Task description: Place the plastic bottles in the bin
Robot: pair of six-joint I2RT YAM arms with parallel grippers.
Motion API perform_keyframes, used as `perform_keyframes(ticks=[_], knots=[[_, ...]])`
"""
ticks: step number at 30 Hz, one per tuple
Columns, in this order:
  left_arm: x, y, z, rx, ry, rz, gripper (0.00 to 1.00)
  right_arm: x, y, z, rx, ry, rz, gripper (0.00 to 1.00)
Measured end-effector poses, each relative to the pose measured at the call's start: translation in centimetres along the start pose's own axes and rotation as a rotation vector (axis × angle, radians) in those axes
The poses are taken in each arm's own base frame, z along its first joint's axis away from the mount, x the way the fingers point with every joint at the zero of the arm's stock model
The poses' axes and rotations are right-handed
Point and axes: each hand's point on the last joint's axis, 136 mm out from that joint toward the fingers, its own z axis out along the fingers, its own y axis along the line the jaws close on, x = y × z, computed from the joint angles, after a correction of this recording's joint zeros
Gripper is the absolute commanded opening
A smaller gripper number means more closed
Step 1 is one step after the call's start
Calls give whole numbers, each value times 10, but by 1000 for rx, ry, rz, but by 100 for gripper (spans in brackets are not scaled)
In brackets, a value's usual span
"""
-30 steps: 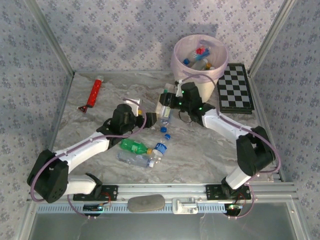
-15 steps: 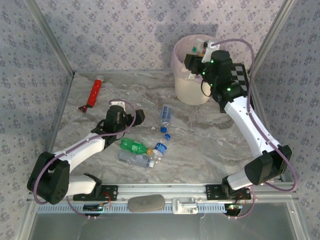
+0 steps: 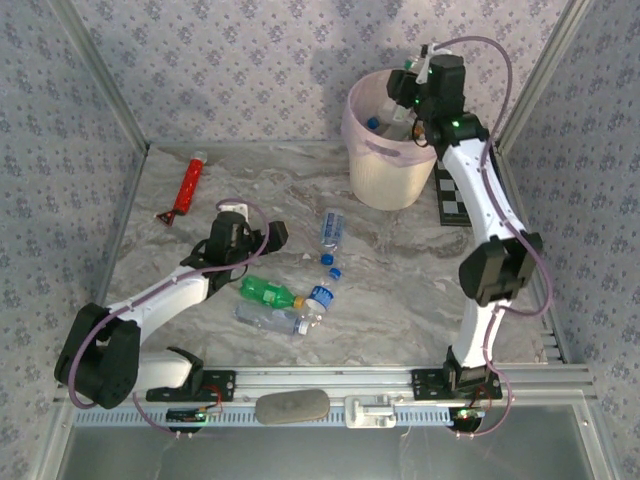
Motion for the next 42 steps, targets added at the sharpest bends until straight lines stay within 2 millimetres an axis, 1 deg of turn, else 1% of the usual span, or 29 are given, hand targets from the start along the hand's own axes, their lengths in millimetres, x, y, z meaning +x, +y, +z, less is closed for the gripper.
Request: perform_keyframes(ticks=[4,7,11,13,16,21,24,26,29,31,32,34,36,39,42], knots=[[1,3,0,-8,6,-2,100,26,0,25,-16,94,22,53],[1,3,0,-9,8,-4,100,47,-1,37,-28,157,46,53],[0,5,0,-12,6,-6,100,67,0,46,-46,220,75,61],[0,5,0,-12,6,-6,100,70,2,48,-57,234,86,72],[0,5,0,-14,6,-7,100,68,4,46,-64,242,89,81],[0,5,0,-13,6,-7,100,52,6,37,-59,213,61,84],[0,5,0,-13,6,-7,100,41,6,25,-45,193,34,85],[0,5,0,-14,6,-8,100,35,7,11,-38,183,15,85],[0,5,0,-14,6,-16,100,29,14,-17,-40,169,-15,86],[0,6,0,-14,6,-19,100,31,26,-38,-52,165,-46,86],[0,6,0,-16,7,-22,100,34,32,-45,-60,163,-58,86],[1,7,0,-22,10,-23,100,46,48,-64,-84,168,-88,86],[2,9,0,-30,13,-25,100,64,61,-77,-104,189,-112,87],[2,15,0,-53,14,-28,100,102,78,-92,-126,242,-145,87],[-2,22,-1,-79,-2,-42,100,145,86,-101,-126,306,-178,87]])
